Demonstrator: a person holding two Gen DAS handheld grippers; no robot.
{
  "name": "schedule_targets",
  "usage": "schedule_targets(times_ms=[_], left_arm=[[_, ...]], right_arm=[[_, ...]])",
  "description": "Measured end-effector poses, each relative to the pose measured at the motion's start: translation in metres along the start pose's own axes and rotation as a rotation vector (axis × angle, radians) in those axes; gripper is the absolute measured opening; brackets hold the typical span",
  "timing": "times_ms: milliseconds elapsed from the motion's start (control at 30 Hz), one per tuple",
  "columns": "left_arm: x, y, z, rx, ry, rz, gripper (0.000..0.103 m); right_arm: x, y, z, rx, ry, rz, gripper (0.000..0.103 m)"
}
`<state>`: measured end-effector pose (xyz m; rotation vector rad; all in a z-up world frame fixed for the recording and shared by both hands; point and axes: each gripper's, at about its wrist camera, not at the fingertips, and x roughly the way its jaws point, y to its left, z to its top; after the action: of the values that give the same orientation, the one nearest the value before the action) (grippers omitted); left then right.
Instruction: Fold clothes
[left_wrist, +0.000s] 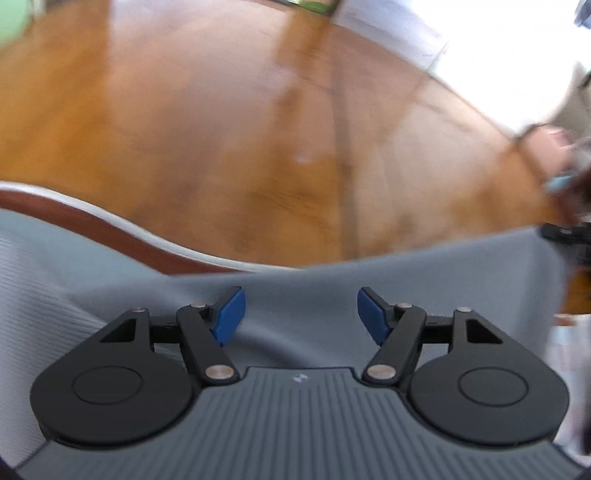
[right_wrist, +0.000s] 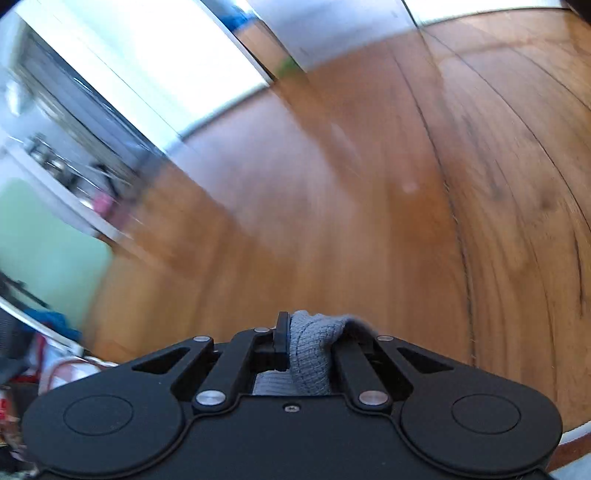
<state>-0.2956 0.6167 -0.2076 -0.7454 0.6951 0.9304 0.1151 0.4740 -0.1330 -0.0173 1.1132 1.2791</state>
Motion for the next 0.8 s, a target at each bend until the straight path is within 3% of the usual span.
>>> schedule_targets(times_ms=[100, 133, 300, 400, 533, 600, 800], left_arm=[[-0.005, 0.006, 0.004, 0.044, -0.026, 0.152, 0.067], [-0.011, 0.017, 0.006, 0.010, -0.028, 0.166, 0.067], [-0.063, 0.128, 0.008, -0.388, -0.067, 0.175, 0.067], [-0.091, 0.182, -0.002, -0.496, -0.130, 0.241, 0.067], [-0.099, 0.214, -0.012, -0.594, -0.170, 0.168, 0.067], [-0.097, 0.219, -0.014, -0.624, -0.164, 0.114, 0.068], [-0.072, 0.208, -0.003, -0.495, -0.122, 0.232, 0.078]], right_arm=[[0.018, -0.002, 0.001, 0.007, 0.010, -0.061, 0.004], [0.018, -0.005, 0.000, 0.003, 0.015, -0.071, 0.004], [0.014, -0.013, -0.004, -0.027, 0.028, -0.109, 0.004], [0.007, -0.008, -0.008, -0.055, 0.024, -0.109, 0.004], [0.002, -0.012, -0.007, -0.042, 0.016, -0.108, 0.004], [-0.002, -0.011, -0.008, -0.043, 0.006, -0.106, 0.004], [-0.006, -0.011, -0.010, -0.051, 0.009, -0.102, 0.004]])
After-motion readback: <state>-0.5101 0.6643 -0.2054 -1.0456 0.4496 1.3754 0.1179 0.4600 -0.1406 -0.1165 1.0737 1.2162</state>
